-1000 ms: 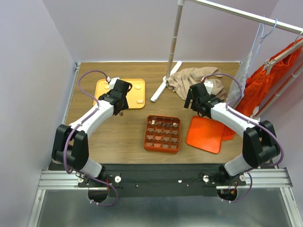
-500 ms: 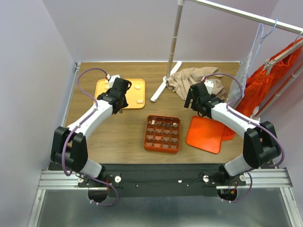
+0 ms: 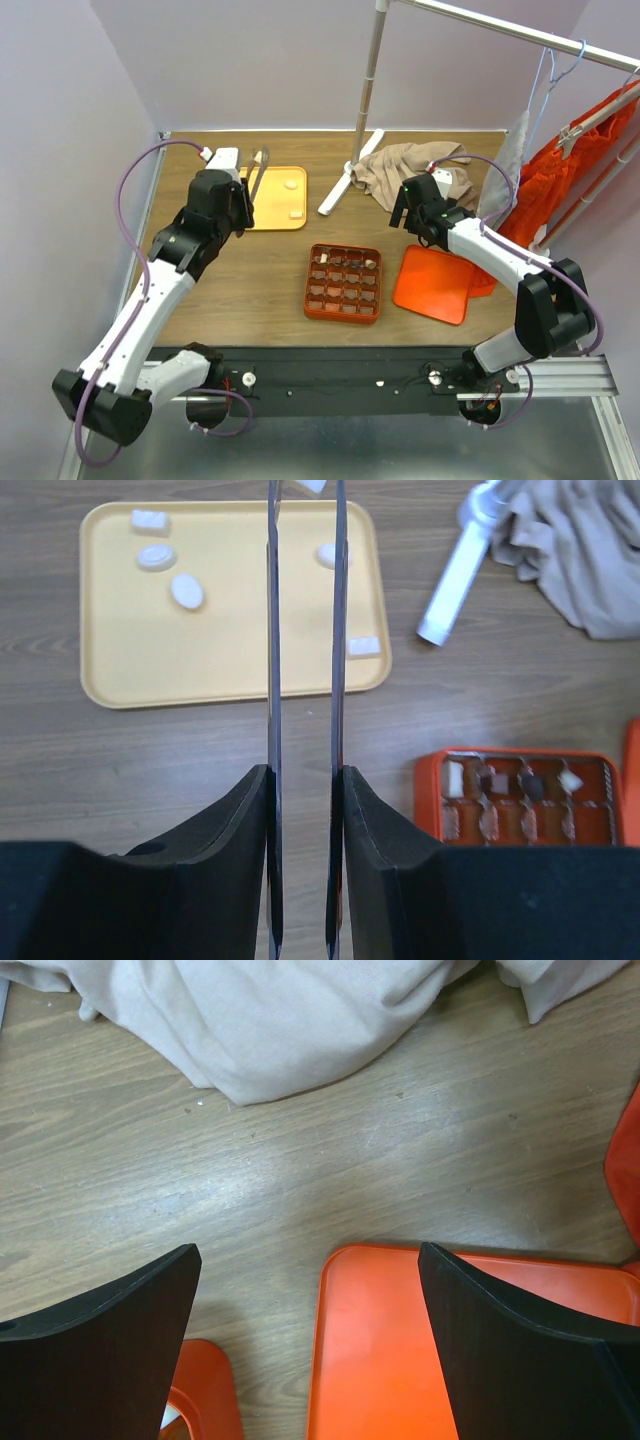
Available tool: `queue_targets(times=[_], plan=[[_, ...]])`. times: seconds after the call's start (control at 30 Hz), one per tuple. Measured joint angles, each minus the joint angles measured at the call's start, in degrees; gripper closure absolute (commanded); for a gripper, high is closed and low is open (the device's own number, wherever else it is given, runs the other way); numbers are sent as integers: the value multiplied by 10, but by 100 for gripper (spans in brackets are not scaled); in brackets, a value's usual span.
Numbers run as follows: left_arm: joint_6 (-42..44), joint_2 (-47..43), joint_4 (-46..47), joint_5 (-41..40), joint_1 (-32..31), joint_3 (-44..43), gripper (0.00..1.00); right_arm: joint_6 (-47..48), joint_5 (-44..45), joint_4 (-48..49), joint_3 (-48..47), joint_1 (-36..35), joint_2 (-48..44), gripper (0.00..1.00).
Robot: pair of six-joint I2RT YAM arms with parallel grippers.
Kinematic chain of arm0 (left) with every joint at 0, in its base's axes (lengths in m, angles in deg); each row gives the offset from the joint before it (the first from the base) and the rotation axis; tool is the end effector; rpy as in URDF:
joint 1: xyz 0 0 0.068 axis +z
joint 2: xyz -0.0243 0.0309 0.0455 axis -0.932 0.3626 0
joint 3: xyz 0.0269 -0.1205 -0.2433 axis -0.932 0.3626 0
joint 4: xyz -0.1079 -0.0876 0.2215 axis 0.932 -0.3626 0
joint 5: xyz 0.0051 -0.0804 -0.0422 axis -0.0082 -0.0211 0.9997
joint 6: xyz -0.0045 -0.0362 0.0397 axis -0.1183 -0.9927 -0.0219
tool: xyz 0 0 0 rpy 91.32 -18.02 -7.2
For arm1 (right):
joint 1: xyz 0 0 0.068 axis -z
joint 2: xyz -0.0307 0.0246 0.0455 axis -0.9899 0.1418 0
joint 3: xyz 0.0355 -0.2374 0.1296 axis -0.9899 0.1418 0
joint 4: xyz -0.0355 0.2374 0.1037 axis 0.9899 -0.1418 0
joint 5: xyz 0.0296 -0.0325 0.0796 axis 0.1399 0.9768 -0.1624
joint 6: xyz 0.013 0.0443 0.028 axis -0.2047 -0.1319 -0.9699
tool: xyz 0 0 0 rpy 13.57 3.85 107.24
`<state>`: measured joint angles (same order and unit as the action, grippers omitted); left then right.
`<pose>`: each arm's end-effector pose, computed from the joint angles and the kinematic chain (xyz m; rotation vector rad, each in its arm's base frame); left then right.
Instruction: Pack the chocolate
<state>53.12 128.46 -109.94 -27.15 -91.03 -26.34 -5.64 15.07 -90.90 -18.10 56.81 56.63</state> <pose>0.2145 -0.0795 0.3611 -0.0756 2.0985 -0.2039 0.2930 0.1198 0.2349 0.3264 2.2931 -0.0525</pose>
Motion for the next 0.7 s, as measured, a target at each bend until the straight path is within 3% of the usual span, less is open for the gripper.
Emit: queue_targets(times=[0.33,0.7], plan=[[43,-85,-68,89,-59,8,100,0,0,0,0,0,0,1],[-37,-106,-134,106,-214,31,100,0,0,0,0,0,0,1]])
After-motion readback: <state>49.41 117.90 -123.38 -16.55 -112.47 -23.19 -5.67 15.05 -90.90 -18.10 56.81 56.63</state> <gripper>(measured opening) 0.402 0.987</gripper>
